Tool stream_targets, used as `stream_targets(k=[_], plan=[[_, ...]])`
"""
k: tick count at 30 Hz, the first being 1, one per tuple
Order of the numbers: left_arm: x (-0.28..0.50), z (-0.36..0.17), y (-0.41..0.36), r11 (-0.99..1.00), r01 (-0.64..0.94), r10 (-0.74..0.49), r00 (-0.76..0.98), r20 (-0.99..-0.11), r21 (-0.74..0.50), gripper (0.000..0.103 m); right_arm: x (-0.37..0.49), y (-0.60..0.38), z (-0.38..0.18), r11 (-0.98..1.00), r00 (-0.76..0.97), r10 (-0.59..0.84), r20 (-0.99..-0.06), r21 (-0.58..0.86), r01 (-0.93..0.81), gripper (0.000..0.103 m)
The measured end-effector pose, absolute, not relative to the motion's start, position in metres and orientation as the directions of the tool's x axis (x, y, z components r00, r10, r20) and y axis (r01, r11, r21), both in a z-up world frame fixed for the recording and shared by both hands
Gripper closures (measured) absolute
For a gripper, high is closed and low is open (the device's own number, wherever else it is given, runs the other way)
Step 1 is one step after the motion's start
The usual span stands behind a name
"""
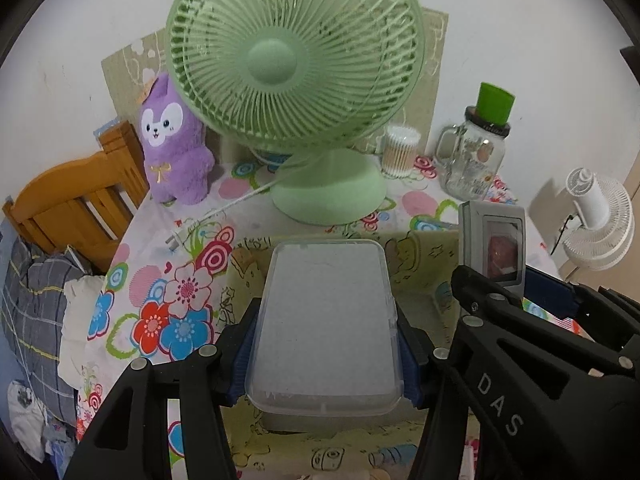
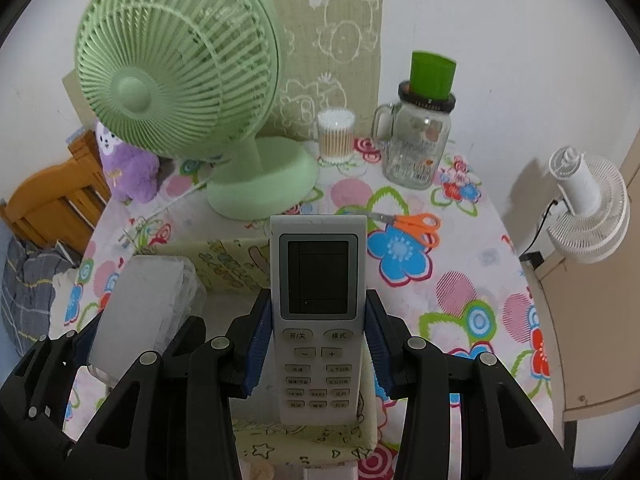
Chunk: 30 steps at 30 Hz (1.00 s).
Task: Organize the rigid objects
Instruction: 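Lower both held items into the basket and open both tools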
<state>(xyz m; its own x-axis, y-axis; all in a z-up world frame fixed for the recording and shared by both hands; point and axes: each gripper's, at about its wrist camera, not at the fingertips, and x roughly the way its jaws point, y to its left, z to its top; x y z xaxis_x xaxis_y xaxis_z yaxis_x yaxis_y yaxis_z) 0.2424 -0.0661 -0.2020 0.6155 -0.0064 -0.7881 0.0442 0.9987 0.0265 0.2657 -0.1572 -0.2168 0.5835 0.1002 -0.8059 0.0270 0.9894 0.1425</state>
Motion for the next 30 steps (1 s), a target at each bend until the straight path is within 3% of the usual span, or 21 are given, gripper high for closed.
stream_targets(k=[22, 27, 30], plan=[[0.244, -0.239, -0.050, 1.000, -0.018, 0.021, 0.560, -0.828, 0.013, 0.042, 0.269, -0.137, -0.248, 0.995, 0.527, 0.086, -0.845, 0.095, -0.011, 0.053], [0.239, -0.232, -0.052, 1.000, -0.004, 0.005, 0.575, -0.818, 0.003, 0.030, 0.266, -0.141, -0.244, 0.992, 0.536, 0.111, -0.837, 0.124, -0.012, 0.041], [0.233, -0.225, -0.053, 0.999, -0.017, 0.043, 0.593, -0.804, 0.041, 0.024, 0.261, -0.143, -0.238, 0.991, 0.543, 0.119, -0.831, 0.134, -0.013, 0.040]])
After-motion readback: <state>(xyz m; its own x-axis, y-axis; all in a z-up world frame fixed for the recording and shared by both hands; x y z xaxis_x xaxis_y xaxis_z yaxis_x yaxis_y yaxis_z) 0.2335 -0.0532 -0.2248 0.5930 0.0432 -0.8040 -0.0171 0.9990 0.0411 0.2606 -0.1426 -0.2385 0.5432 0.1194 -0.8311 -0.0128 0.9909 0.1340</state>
